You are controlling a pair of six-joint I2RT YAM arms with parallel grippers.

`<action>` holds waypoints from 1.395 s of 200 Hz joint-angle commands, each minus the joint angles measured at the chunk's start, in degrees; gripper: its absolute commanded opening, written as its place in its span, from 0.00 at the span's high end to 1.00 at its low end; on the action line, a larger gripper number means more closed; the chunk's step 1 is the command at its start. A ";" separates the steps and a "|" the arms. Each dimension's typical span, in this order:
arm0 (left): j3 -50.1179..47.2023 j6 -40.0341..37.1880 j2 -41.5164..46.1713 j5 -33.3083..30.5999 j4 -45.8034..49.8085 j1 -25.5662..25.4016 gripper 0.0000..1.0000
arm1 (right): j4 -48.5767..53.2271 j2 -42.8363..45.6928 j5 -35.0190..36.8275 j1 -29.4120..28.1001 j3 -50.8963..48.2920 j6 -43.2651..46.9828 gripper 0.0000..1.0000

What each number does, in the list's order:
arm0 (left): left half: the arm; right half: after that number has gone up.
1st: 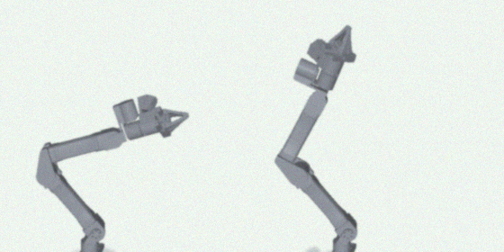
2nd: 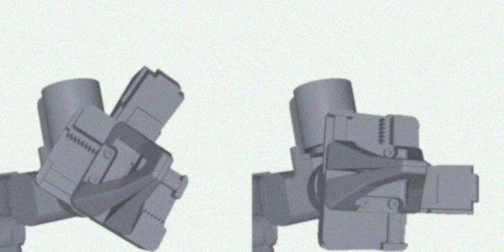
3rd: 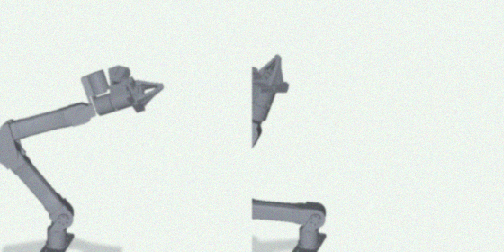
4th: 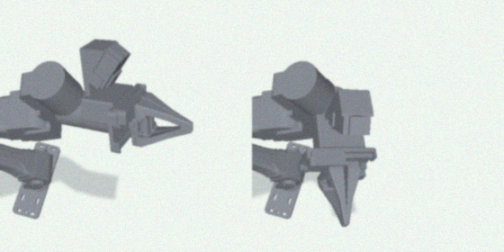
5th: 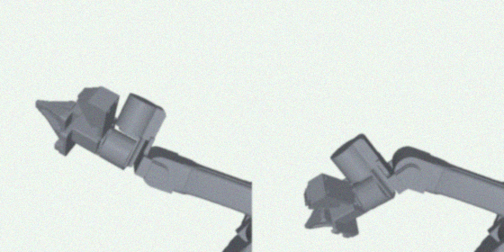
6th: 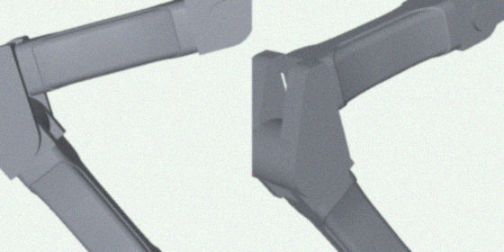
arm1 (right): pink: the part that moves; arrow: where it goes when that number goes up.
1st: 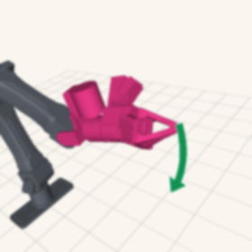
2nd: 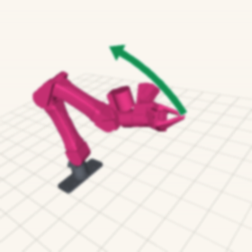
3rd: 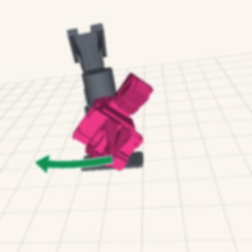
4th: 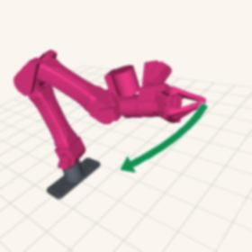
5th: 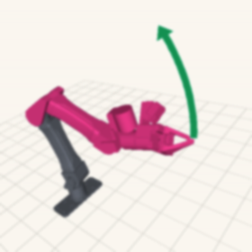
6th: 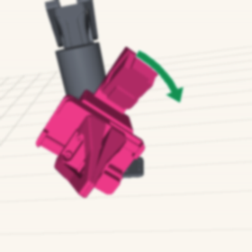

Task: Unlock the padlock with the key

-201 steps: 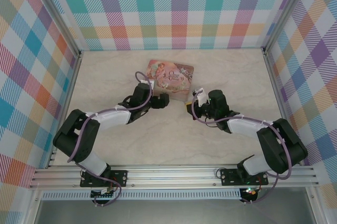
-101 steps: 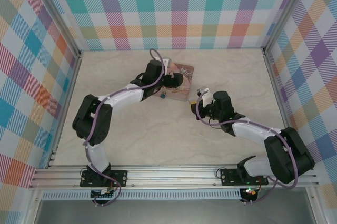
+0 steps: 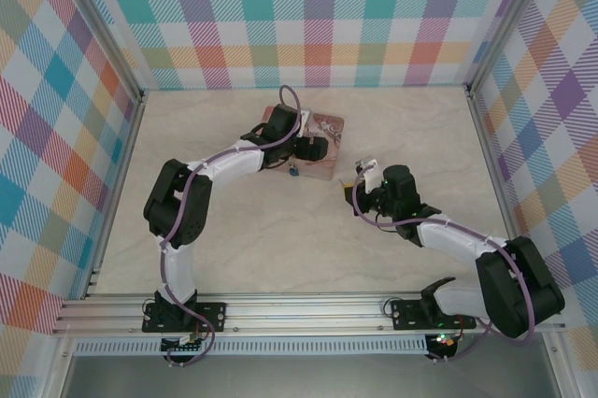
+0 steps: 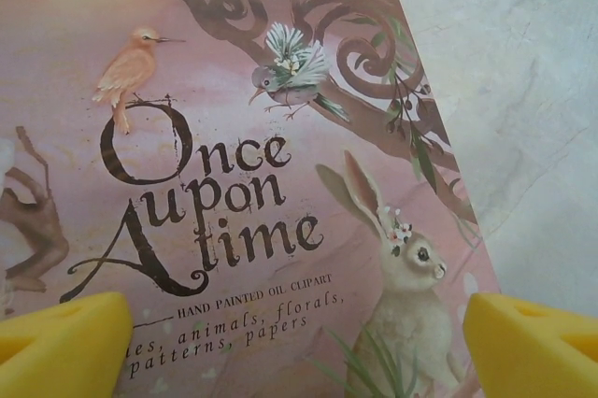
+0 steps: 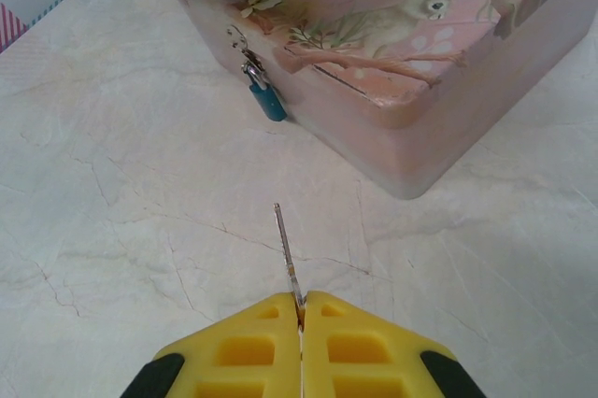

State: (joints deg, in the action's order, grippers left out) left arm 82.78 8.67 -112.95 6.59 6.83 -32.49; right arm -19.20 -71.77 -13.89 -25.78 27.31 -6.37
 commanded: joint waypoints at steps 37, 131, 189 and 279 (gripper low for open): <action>-4.53 -1.46 1.33 1.59 8.27 -1.95 0.08 | 0.71 1.26 -0.05 0.81 -0.15 1.31 0.92; -21.95 -0.02 13.47 3.41 3.60 -3.98 0.08 | 1.21 1.24 -1.25 1.96 0.89 1.10 0.92; -26.56 1.92 20.84 4.51 2.33 -3.98 0.07 | -0.11 -0.77 -2.72 1.92 1.52 -0.18 0.92; -38.83 8.26 44.25 -1.56 3.54 -3.90 0.03 | -1.55 -0.62 -7.08 1.81 2.16 -2.33 0.92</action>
State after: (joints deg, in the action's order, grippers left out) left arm 48.56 12.73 -74.50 6.33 8.56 -35.97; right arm -18.37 -72.29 -17.17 -24.27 27.40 -7.11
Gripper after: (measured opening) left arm 0.968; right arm 0.085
